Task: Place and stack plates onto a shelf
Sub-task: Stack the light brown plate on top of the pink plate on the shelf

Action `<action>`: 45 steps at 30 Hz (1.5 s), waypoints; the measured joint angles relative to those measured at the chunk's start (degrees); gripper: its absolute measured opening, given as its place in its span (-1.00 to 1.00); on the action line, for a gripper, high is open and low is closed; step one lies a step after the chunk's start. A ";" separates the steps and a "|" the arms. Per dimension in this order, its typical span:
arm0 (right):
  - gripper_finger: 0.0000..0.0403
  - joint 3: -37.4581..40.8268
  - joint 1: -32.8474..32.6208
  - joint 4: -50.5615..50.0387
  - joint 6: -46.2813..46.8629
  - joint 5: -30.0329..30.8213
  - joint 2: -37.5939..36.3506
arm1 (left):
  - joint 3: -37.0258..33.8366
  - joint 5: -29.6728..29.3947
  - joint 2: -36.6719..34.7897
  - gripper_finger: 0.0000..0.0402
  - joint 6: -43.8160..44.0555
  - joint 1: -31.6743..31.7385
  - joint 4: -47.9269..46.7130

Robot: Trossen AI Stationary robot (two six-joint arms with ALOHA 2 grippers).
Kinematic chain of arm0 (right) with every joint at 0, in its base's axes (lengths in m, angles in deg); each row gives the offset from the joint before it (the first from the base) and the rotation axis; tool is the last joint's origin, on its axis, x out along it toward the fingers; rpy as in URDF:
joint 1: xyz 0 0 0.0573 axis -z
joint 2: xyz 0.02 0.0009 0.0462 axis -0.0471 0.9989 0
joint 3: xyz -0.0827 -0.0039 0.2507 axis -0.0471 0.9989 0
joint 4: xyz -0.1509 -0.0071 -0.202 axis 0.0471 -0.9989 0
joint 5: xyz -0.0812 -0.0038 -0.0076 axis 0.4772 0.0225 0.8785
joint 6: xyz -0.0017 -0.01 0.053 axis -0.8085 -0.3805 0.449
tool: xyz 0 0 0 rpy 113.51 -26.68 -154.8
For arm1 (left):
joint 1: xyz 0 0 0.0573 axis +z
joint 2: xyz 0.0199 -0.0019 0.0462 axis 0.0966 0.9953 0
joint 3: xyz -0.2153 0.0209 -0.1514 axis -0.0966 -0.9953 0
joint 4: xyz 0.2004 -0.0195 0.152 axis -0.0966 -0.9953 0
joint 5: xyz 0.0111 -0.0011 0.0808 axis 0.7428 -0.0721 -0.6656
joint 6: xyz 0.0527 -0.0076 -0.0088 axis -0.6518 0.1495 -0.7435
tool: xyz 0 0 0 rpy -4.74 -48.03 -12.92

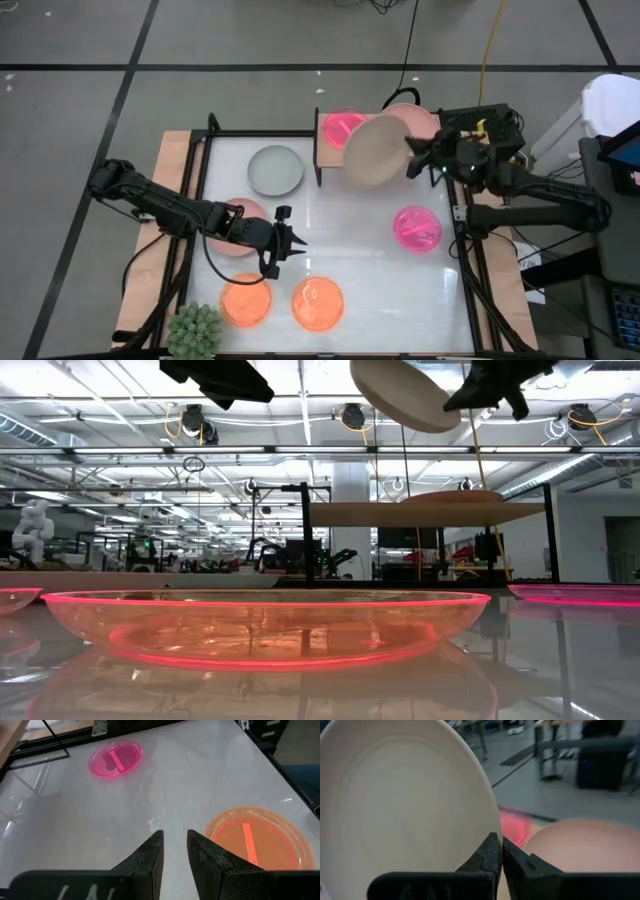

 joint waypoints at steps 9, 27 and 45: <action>-1.00 -11.05 7.85 -7.43 -8.53 6.95 2.30 | 0.00 0.00 0.00 -0.54 0.00 0.00 0.00; -1.00 -12.95 25.24 -11.74 -12.18 3.28 10.71 | 0.00 0.00 0.00 -0.54 0.11 0.00 0.17; -1.00 -12.95 34.78 -19.28 -10.38 -5.56 12.09 | 0.00 0.00 0.00 -0.54 0.67 0.00 0.90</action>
